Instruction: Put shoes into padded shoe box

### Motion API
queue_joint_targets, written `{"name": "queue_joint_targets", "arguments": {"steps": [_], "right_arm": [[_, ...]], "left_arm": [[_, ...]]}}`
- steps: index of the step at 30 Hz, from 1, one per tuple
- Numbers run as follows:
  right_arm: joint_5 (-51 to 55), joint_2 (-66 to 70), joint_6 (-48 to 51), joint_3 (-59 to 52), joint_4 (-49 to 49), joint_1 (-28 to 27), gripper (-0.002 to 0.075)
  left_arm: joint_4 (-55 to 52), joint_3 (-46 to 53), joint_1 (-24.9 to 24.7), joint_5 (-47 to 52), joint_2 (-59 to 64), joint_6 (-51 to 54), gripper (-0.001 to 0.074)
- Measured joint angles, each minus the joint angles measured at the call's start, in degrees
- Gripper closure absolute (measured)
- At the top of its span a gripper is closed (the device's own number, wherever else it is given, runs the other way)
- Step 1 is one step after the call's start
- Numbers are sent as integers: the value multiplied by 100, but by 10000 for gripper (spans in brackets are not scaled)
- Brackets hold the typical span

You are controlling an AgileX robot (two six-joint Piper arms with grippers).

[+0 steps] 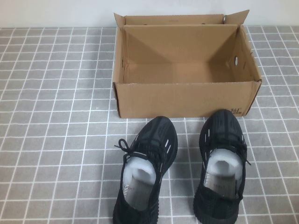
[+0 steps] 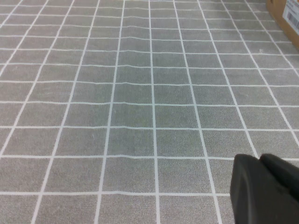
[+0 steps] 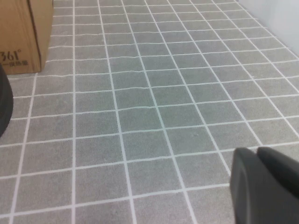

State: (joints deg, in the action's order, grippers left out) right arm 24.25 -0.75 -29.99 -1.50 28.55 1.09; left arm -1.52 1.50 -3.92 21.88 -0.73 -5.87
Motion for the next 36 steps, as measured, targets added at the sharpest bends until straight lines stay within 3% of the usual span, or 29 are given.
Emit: {"name": "queue_joint_targets", "arguments": {"steps": [23, 36], "right_arm": [[-15, 0, 0, 0, 0, 0, 734], [-1000, 0, 0, 0, 0, 0, 734]], "left_arm": [[0, 0, 0, 0, 0, 0, 739], [0, 0, 0, 0, 0, 0, 739]]}}
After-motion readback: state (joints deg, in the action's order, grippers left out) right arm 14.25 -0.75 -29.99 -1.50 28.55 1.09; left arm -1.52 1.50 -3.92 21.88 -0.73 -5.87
